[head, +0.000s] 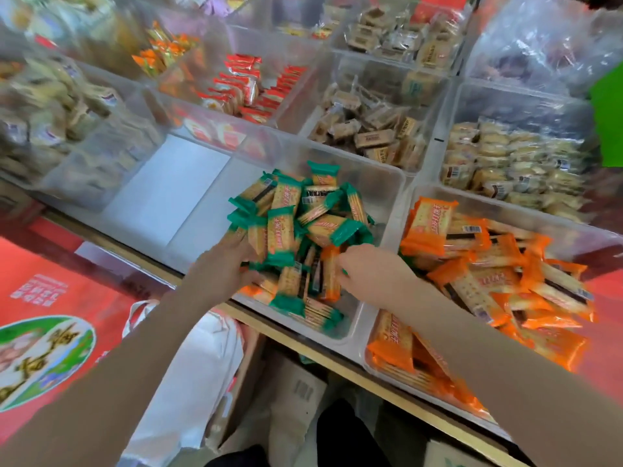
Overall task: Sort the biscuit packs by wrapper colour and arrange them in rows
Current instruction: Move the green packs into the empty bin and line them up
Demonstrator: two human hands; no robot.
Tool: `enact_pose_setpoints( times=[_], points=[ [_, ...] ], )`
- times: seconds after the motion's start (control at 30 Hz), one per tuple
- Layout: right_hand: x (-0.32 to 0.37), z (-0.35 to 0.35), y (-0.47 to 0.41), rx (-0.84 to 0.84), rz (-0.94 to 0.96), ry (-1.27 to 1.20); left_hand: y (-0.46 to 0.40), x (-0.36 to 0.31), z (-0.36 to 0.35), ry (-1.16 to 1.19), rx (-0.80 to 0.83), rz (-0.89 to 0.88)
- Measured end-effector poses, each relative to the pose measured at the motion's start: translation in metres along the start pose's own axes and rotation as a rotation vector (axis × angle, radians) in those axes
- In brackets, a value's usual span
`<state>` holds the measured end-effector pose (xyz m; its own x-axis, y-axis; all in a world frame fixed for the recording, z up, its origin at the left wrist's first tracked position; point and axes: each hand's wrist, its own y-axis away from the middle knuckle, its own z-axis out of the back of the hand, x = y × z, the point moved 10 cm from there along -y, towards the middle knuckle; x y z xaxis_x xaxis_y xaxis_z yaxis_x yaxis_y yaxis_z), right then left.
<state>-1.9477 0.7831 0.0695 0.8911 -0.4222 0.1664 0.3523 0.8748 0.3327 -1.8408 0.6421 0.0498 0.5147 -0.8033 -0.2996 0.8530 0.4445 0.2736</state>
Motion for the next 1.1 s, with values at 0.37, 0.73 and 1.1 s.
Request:
enact_pose_setpoints(
  times=[0.37,0.73,1.1],
  points=[
    [-0.001,-0.033,-0.039,0.068,-0.286,0.158,-0.025,0.018,-0.039,-0.233,0.53,-0.151],
    [-0.002,-0.055,-0.038,0.019,-0.492,0.114,-0.036,0.021,-0.035,-0.353,0.441,-0.348],
    [-0.023,0.024,0.048,-0.447,-0.445,-0.716,-0.04,0.002,-0.025,-0.2,0.392,-0.371]
  ],
)
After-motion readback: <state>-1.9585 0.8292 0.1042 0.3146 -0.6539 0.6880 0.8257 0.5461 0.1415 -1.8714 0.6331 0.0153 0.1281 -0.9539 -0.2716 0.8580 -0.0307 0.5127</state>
